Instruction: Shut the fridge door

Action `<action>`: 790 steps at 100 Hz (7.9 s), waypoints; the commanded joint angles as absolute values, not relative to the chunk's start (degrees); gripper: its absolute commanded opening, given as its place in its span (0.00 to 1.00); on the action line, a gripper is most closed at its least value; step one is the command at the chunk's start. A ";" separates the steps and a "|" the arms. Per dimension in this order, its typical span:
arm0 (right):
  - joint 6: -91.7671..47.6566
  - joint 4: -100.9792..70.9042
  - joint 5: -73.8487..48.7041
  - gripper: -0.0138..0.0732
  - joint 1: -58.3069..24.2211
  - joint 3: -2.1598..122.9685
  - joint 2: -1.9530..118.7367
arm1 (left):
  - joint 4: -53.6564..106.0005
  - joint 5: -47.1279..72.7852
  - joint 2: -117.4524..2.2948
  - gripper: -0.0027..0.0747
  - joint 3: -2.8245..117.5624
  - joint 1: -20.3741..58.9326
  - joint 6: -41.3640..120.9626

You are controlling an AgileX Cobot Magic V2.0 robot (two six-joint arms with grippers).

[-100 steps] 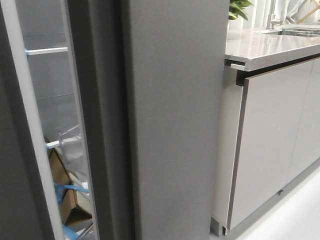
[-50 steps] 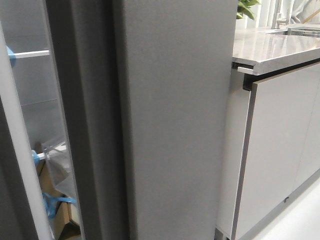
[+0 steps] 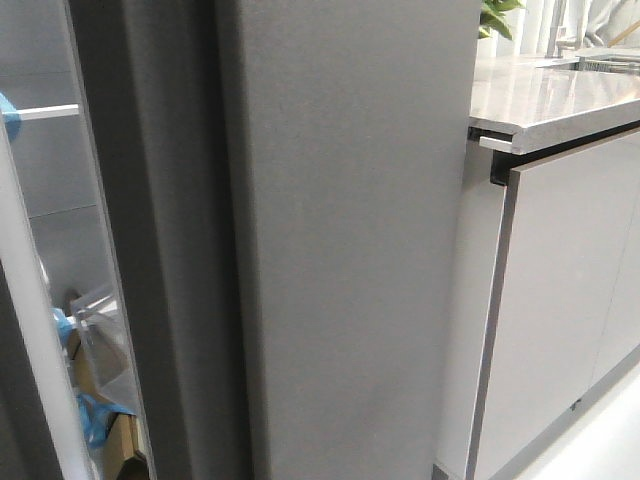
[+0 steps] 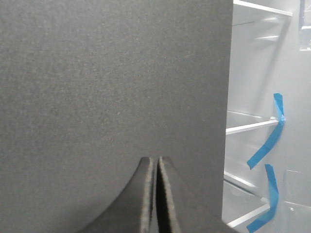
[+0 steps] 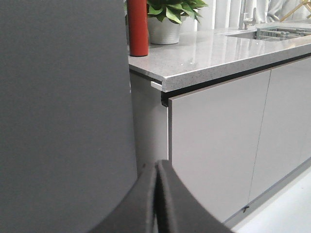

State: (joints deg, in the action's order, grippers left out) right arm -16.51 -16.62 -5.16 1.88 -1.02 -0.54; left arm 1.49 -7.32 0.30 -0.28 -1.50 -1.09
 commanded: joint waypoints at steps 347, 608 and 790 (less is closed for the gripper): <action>-30.98 -40.83 -26.87 0.11 -24.37 86.11 67.51 | 1.72 -11.46 0.91 0.01 -2.30 -1.42 -1.34; -11.40 -1.94 -40.97 0.11 -33.34 104.27 67.17 | 1.72 -11.46 0.91 0.01 -2.30 -1.42 -1.34; -0.97 4.80 -24.16 0.11 -22.97 40.32 15.14 | 1.72 -11.46 0.91 0.01 -2.30 -1.42 -1.34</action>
